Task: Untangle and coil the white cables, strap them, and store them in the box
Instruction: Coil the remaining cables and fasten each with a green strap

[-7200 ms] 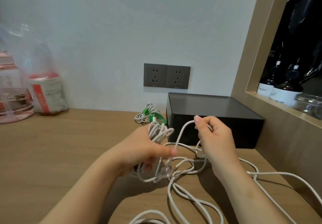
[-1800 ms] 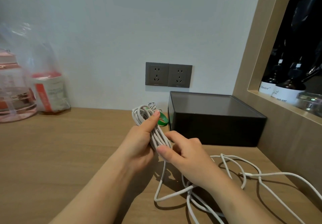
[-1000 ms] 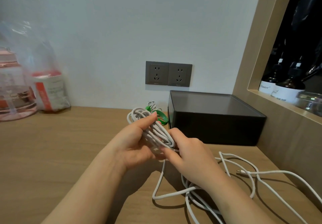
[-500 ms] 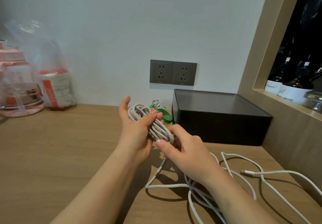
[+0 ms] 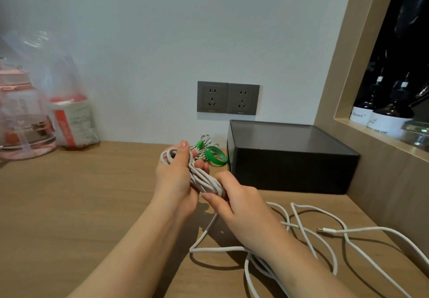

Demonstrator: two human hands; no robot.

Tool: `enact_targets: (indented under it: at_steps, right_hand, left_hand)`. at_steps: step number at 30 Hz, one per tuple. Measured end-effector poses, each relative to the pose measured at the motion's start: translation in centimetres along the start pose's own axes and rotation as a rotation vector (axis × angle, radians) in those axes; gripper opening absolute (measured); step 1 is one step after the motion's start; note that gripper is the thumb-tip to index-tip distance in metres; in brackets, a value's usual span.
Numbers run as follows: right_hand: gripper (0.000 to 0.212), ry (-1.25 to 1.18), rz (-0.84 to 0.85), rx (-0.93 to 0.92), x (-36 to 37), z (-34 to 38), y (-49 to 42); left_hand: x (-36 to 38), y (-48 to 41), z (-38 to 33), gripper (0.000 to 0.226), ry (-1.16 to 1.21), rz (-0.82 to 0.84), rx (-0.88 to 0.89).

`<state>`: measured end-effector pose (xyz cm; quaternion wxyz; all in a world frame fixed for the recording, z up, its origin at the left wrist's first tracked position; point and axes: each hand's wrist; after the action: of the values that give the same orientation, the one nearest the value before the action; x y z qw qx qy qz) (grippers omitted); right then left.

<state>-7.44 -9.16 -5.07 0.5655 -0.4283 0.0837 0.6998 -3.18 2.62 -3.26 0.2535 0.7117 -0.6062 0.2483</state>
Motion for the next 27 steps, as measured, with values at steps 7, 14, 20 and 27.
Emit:
enact_targets:
  at_steps: [7, 14, 20, 27]
  right_hand:
    - [0.026, 0.011, -0.166, -0.044, -0.2, -0.2, 0.0]
    - [0.03, 0.11, -0.171, -0.072, 0.0, -0.1, 0.2]
    - [0.035, 0.117, -0.079, 0.053, -1.6, -0.7, 0.1]
    - [0.027, 0.244, -0.209, 0.26, -3.9, -2.4, 0.2]
  left_hand:
    - [0.4, 1.2, -0.4, 0.013, -0.032, 0.108, -0.163]
    - [0.5, 1.5, 0.3, 0.005, -0.229, 0.049, -0.183]
    - [0.1, 0.3, -1.8, 0.023, -0.17, -0.01, -0.047]
    - [-1.0, 0.0, -3.1, 0.042, 0.386, 0.099, -0.337]
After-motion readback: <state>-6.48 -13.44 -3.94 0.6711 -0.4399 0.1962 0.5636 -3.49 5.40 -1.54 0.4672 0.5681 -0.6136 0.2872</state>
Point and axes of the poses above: each hand's wrist, its own y-axis away from the middle knuckle, its own x-axis out of the palm, z = x × y, and after that the axes turned 6 degrees about -y, right-handed
